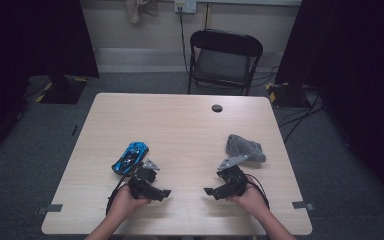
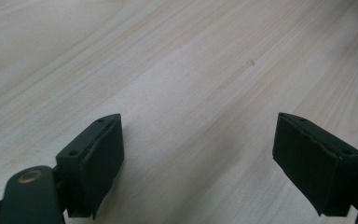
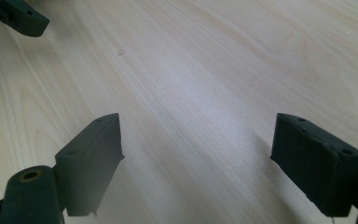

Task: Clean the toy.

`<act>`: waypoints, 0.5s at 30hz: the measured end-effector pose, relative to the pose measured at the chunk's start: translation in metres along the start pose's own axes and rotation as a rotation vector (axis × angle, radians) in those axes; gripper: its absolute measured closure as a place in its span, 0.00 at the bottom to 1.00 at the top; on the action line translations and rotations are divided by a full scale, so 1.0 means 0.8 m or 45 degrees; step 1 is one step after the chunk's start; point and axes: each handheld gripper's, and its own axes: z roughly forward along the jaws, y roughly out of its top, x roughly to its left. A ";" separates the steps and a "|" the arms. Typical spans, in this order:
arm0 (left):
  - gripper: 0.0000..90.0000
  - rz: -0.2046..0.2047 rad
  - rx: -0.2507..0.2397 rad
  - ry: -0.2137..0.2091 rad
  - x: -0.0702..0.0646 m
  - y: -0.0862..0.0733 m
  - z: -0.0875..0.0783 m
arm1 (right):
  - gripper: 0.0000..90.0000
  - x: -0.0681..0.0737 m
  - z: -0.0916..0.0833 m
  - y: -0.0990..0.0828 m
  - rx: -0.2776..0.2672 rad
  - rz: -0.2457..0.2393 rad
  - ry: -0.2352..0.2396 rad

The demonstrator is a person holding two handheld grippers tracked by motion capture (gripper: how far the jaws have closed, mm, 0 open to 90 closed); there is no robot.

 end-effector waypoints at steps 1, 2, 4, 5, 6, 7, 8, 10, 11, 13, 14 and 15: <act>0.18 0.007 0.001 0.005 -0.001 -0.001 0.001 | 0.17 0.001 0.002 -0.002 0.002 -0.004 -0.001; 0.18 0.016 -0.013 0.009 -0.003 -0.002 0.002 | 0.17 0.002 0.003 -0.003 0.005 -0.006 -0.001; 0.18 0.048 -0.025 0.014 -0.006 -0.004 0.004 | 0.17 0.005 0.007 -0.006 0.013 -0.018 0.000; 0.18 0.064 -0.030 0.022 -0.008 -0.004 0.005 | 0.17 0.006 0.008 -0.007 0.015 -0.017 0.003; 0.18 0.082 -0.028 0.028 -0.010 -0.005 0.005 | 0.17 0.007 0.010 -0.009 0.016 -0.020 0.006; 0.17 0.086 -0.035 0.022 -0.011 -0.005 0.006 | 0.16 0.009 0.011 -0.010 0.004 -0.029 -0.002; 0.17 0.087 -0.045 0.023 -0.013 -0.006 0.007 | 0.16 0.010 0.012 -0.011 0.000 -0.042 -0.015; 0.17 0.135 -0.054 0.036 -0.015 -0.009 0.008 | 0.16 0.012 0.013 -0.012 -0.008 -0.060 -0.022; 0.16 0.151 -0.060 0.042 -0.017 -0.010 0.009 | 0.16 0.013 0.013 -0.013 -0.011 -0.067 -0.026; 0.16 0.177 -0.070 0.054 -0.019 -0.012 0.010 | 0.16 0.015 0.014 -0.014 -0.010 -0.092 -0.041; 0.16 0.183 -0.071 0.057 -0.020 -0.012 0.010 | 0.16 0.016 0.014 -0.014 -0.008 -0.103 -0.048; 0.16 0.191 -0.077 0.060 -0.020 -0.013 0.010 | 0.16 0.017 0.015 -0.014 -0.009 -0.111 -0.054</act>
